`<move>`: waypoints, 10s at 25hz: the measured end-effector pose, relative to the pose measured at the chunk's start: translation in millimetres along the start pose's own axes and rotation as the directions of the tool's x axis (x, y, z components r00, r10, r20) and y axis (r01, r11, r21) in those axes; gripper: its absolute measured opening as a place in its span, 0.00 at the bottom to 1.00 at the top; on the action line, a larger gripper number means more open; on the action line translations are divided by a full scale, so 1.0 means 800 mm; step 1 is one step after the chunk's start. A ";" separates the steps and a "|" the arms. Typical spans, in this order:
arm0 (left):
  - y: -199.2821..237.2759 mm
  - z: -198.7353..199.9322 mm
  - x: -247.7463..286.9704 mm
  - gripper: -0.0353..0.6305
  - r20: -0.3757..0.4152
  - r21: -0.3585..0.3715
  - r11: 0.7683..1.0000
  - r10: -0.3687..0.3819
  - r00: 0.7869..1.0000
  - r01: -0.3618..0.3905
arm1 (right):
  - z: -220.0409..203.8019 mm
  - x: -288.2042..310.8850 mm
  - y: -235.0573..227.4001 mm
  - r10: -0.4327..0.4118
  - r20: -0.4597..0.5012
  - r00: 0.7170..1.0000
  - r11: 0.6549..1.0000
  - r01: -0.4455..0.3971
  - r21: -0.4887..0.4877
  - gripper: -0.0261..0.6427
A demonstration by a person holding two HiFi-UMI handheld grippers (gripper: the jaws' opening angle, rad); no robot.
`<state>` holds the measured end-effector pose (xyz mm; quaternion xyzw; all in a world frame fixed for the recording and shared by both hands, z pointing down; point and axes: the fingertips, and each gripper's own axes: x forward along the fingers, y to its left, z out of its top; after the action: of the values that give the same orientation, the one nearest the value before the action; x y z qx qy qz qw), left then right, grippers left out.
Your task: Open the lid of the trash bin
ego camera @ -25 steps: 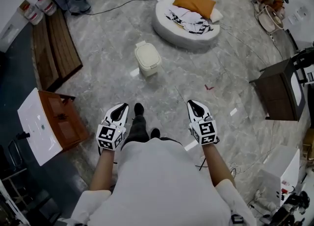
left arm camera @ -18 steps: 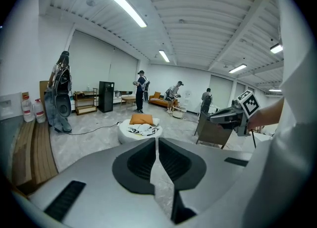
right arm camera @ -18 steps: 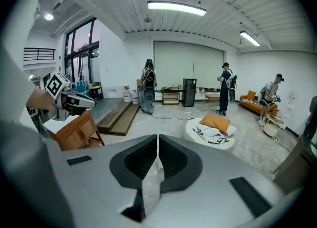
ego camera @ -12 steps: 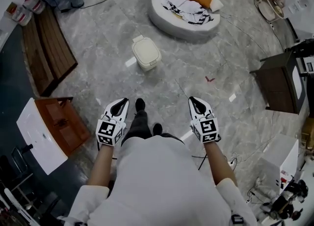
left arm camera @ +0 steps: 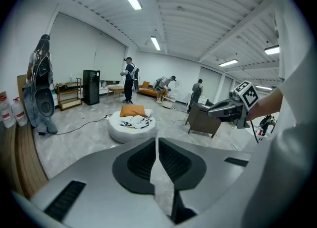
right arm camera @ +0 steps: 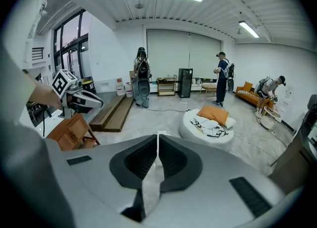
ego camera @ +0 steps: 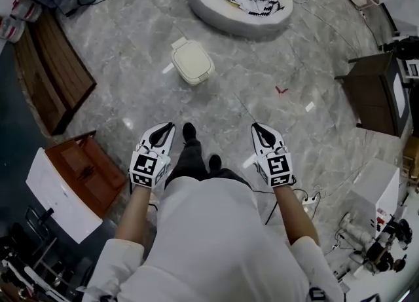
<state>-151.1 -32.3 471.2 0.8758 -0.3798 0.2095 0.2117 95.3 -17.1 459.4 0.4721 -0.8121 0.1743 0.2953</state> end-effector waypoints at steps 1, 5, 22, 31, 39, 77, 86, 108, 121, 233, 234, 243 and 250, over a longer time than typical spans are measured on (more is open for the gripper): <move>0.006 0.000 0.005 0.10 -0.010 0.007 1.000 -0.009 1.000 0.009 | 0.001 0.005 0.000 -0.004 -0.007 1.000 1.000 0.004 0.005 0.09; 0.028 -0.005 0.023 0.10 -0.045 0.044 0.998 -0.036 0.998 0.038 | 0.003 0.025 0.006 -0.015 -0.039 0.999 1.000 0.016 0.017 0.09; 0.064 -0.025 0.064 0.09 -0.116 0.037 0.989 -0.136 0.984 0.142 | 0.006 0.061 0.027 -0.039 -0.122 0.992 0.997 0.046 0.059 0.09; 0.060 -0.029 0.085 0.08 -0.130 0.013 0.989 -0.142 0.981 0.145 | 0.003 0.069 0.014 -0.031 -0.131 0.991 0.997 0.039 0.059 0.09; 0.047 -0.026 0.123 0.08 -0.145 -0.006 0.991 -0.134 0.980 0.134 | -0.003 0.088 -0.010 0.015 -0.140 0.990 0.999 -0.008 0.044 0.09; 0.047 -0.167 0.344 0.08 -0.344 -0.006 1.000 -0.031 0.938 0.031 | -0.182 0.261 -0.095 0.269 -0.213 0.939 0.954 -0.230 0.193 0.09; 0.067 -0.220 0.400 0.08 -0.405 0.028 0.999 -0.007 0.914 0.020 | -0.220 0.305 -0.102 0.305 -0.212 0.928 0.940 -0.259 0.221 0.09; 0.120 -0.337 0.523 0.08 -0.554 0.183 0.982 0.132 0.822 -0.035 | -0.315 0.356 -0.122 0.330 -0.234 0.915 0.917 -0.252 0.308 0.09; 0.149 -0.393 0.553 0.08 -0.658 0.228 0.972 0.201 0.725 -0.063 | -0.342 0.368 -0.129 0.330 -0.240 0.913 0.906 -0.235 0.351 0.09; 0.077 0.164 -0.025 0.08 0.243 -0.155 0.907 0.419 0.875 -0.391 | 0.205 0.089 -0.131 0.194 0.215 0.957 0.978 -0.173 -0.114 0.09; 0.080 0.164 -0.027 0.08 0.243 -0.161 0.905 0.424 0.873 -0.394 | 0.207 0.088 -0.131 0.195 0.218 0.956 0.978 -0.173 -0.116 0.09; 0.089 0.166 -0.026 0.08 0.241 -0.158 0.903 0.427 0.871 -0.399 | 0.218 0.088 -0.126 0.197 0.240 0.951 0.977 -0.170 -0.129 0.09; 0.090 0.169 -0.022 0.08 0.247 -0.150 0.907 0.420 0.873 -0.394 | 0.218 0.086 -0.129 0.188 0.247 0.951 0.979 -0.161 -0.128 0.09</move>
<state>-188.4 -138.2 365.8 0.7855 -0.5907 0.1082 0.1495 103.8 -211.5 370.6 0.4006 -0.8903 0.0936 0.1954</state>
